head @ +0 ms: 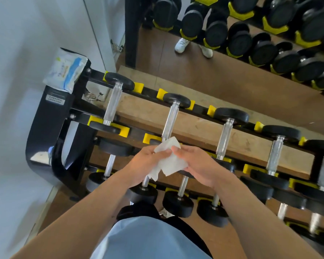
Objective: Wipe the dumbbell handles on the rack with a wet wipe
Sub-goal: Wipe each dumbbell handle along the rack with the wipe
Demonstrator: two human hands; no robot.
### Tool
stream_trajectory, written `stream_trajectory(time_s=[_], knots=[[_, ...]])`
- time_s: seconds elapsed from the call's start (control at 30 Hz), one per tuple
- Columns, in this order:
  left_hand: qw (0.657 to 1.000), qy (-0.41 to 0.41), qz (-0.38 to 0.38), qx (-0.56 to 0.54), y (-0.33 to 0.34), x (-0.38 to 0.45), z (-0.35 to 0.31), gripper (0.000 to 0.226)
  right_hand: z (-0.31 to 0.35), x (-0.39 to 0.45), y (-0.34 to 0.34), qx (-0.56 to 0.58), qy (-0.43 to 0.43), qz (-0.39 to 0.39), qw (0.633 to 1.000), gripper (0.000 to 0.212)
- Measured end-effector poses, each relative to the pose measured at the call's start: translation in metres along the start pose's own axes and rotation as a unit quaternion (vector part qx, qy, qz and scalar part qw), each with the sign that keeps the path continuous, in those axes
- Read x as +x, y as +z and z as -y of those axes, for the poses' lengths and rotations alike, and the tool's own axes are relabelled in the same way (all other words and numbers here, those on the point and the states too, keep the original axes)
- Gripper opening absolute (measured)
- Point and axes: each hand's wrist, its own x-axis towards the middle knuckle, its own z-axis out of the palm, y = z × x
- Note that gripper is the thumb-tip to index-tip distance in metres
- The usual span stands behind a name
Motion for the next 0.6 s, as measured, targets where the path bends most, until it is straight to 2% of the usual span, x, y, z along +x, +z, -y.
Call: stream_trajectory(time_s=[0.07, 0.17, 0.27, 0.37, 0.43, 0.5, 0.53, 0.6], knots=[[0.999, -0.027, 0.008, -0.015, -0.004, 0.001, -0.004, 0.033, 0.006, 0.005, 0.0, -0.036, 0.008, -0.006, 0.999, 0.025], [0.99, -0.07, -0.049, -0.115, -0.023, 0.002, -0.005, 0.027, 0.016, 0.02, 0.004, -0.106, -0.051, -0.16, 0.98, 0.019], [0.929, -0.112, -0.097, -0.34, -0.052, 0.001, 0.001, 0.04, 0.039, 0.037, 0.003, -0.176, -0.137, -0.298, 0.928, 0.027], [0.888, -0.107, -0.138, -0.425, -0.073, 0.0, 0.008, 0.029, 0.067, 0.056, 0.0, -0.281, -0.228, -0.332, 0.871, 0.027], [0.875, -0.1, -0.139, -0.453, -0.077, 0.001, 0.01, 0.03, 0.08, 0.074, 0.0, -0.386, -0.287, -0.334, 0.81, 0.023], [0.863, -0.095, -0.148, -0.473, -0.078, 0.0, 0.013, 0.035, 0.084, 0.094, -0.003, -0.496, -0.342, -0.289, 0.744, 0.024], [0.866, -0.097, -0.16, -0.464, -0.078, 0.0, 0.015, 0.036, 0.084, 0.105, -0.007, -0.551, -0.366, -0.243, 0.709, 0.031], [0.897, -0.113, -0.193, -0.381, -0.075, -0.002, 0.02, 0.038, 0.081, 0.127, -0.021, -0.657, -0.412, -0.144, 0.615, 0.048]])
